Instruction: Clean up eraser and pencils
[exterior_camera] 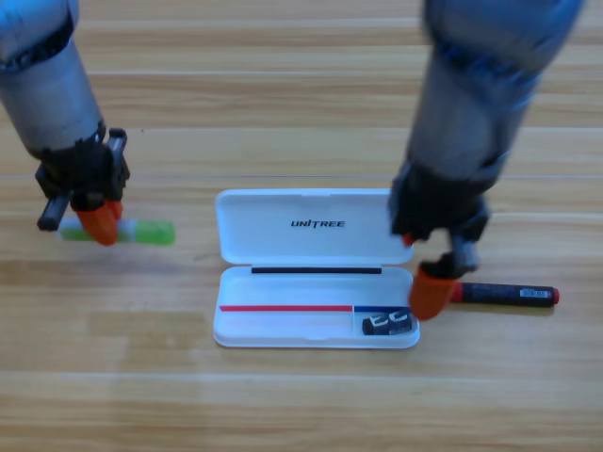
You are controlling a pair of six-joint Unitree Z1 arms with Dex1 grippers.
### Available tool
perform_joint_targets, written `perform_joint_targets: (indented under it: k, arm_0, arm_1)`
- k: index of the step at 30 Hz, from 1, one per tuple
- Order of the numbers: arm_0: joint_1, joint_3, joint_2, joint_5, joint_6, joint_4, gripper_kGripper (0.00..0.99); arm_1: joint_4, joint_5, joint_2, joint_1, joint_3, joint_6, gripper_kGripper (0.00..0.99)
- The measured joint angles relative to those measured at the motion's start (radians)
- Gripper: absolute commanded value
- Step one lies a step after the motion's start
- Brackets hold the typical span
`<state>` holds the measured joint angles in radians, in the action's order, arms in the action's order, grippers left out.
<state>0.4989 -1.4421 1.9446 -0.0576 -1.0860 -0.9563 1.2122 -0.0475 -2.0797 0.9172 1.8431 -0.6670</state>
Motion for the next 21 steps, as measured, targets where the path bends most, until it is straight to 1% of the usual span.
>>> perform_joint_targets:
  k: [4, 7, 9, 13, 15, 19, 21]
  arm_0:
    - [0.007, -0.064, -0.004, 0.003, 0.023, -0.054, 0.000]
    - [0.037, -0.115, -0.018, 0.017, 0.047, -0.103, 0.000]
    - [0.067, -0.150, -0.027, 0.023, 0.073, -0.123, 0.000]
    - [0.140, -0.196, -0.033, 0.030, 0.120, -0.138, 0.000]
    - [0.172, -0.205, -0.031, 0.032, 0.137, -0.138, 0.000]
    - [0.223, -0.213, -0.016, 0.044, 0.174, -0.138, 0.000]
    - [0.243, -0.222, 0.008, 0.048, 0.187, -0.138, 0.000]
  arm_1:
    - [0.001, 0.006, 0.097, -0.001, -0.074, -0.008, 0.874]
    - [0.002, 0.035, 0.106, -0.011, -0.128, -0.046, 0.874]
    - [-0.006, 0.054, 0.104, -0.029, -0.176, -0.080, 0.874]
    - [-0.088, 0.070, 0.081, -0.087, -0.237, -0.117, 0.874]
    - [-0.149, 0.096, 0.068, -0.118, -0.259, -0.144, 0.874]
    - [-0.202, 0.102, 0.031, -0.172, -0.265, -0.177, 0.868]
    - [-0.219, 0.102, 0.009, -0.188, -0.266, -0.186, 0.861]
